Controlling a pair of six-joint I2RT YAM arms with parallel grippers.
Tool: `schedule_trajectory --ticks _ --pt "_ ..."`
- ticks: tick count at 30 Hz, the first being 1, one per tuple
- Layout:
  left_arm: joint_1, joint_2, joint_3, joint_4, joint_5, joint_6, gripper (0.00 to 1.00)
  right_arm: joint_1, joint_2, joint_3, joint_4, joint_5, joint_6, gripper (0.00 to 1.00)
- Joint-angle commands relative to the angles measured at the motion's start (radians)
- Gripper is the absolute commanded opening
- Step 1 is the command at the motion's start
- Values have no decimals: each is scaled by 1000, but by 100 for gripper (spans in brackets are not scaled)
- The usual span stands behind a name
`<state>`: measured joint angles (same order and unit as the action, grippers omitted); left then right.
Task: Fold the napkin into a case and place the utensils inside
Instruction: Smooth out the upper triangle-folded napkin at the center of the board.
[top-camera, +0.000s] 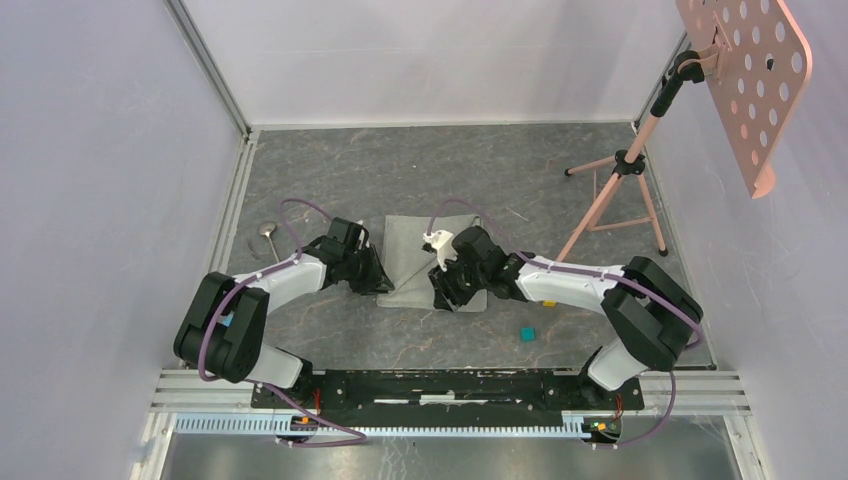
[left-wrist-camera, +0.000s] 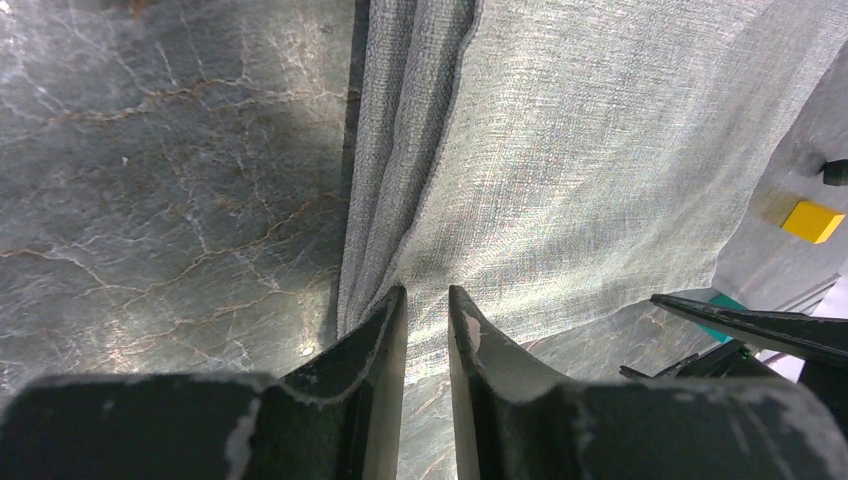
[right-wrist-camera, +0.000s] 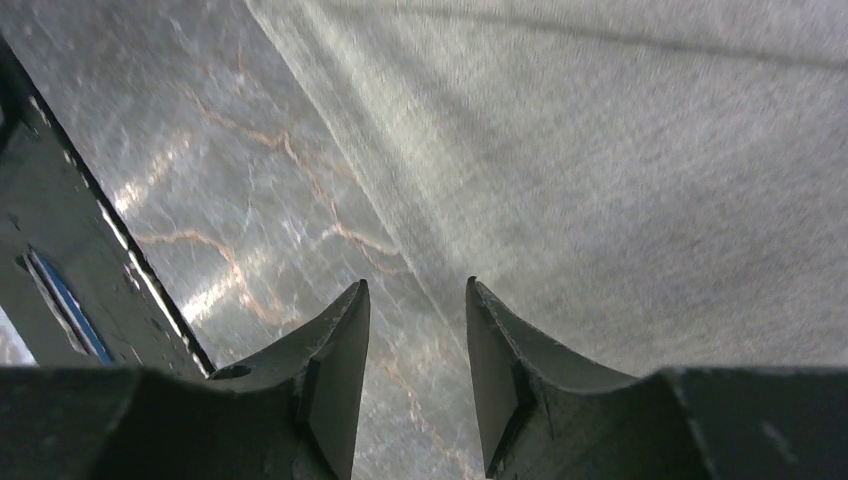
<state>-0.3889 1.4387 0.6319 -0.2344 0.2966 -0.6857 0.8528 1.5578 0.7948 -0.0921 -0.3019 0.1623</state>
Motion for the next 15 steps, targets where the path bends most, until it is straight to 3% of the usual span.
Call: schedule_trajectory --ticks 1,8,15 --pt "-3 -2 13 -32 -9 46 29 5 47 62 72 59 43 46" --pt "-1 47 -15 -27 -89 63 29 5 7 -74 44 158 49 44" --pt "-2 6 -17 -56 -110 67 29 4 -158 -182 -23 161 66 45"
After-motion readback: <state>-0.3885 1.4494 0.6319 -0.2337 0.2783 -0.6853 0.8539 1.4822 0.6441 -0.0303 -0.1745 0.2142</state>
